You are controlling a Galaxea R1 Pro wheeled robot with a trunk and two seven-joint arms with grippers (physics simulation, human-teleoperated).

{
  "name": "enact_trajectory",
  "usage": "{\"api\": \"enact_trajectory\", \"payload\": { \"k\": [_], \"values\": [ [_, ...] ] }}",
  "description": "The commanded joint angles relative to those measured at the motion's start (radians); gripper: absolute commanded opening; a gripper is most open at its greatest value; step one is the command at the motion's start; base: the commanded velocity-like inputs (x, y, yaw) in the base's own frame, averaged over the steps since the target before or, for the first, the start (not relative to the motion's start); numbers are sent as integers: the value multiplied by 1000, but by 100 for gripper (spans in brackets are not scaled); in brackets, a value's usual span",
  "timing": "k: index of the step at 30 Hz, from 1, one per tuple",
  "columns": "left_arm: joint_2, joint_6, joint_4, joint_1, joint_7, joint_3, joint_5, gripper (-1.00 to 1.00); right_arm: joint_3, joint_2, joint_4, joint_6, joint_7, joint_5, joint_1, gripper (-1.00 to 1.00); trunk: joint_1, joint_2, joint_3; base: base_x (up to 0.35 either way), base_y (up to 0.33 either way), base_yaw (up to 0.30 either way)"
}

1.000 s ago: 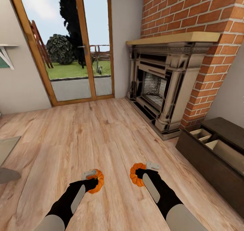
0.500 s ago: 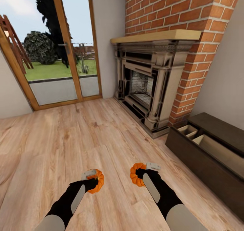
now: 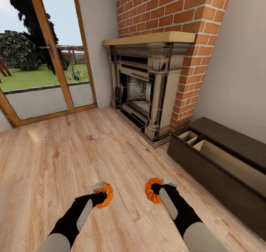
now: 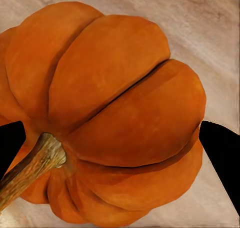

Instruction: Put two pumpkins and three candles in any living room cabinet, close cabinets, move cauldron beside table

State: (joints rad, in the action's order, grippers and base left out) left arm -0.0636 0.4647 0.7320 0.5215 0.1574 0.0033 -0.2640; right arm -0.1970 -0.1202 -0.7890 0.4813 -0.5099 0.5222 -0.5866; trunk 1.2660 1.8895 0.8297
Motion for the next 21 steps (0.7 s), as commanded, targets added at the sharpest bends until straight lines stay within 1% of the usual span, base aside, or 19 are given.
{"api": "enact_trajectory", "payload": {
  "k": [1,3,9,11,14,17,21],
  "values": [
    [0,6,4,0,10,0,-10,-100,11,0,-1,0,-8,12,-1,-100,-4,-7,-2,0,0,-265],
    [1,7,5,0,10,0,-11,-100,22,0,-1,0,-8,12,-1,-100,-12,-21,-7,0,0,-265],
    [2,9,6,0,10,0,-8,-100,28,1,-1,0,-9,12,-1,-100,-35,-63,-23,0,0,-268],
    [4,21,6,0,10,0,-7,-100,28,1,-1,-1,-10,12,-1,-100,-42,-77,-29,0,0,-270],
    [7,62,6,0,10,-1,-6,-100,28,1,-1,-5,-11,11,-1,-100,-54,-98,-37,0,0,-270],
    [8,74,6,1,10,-2,-6,-100,30,1,-1,-19,-15,10,-1,-100,-65,-119,-45,0,0,-271],
    [10,78,6,2,10,-2,1,-100,47,1,-1,-25,-16,10,-1,-100,-81,-147,-56,0,0,-271]
  ]
}}
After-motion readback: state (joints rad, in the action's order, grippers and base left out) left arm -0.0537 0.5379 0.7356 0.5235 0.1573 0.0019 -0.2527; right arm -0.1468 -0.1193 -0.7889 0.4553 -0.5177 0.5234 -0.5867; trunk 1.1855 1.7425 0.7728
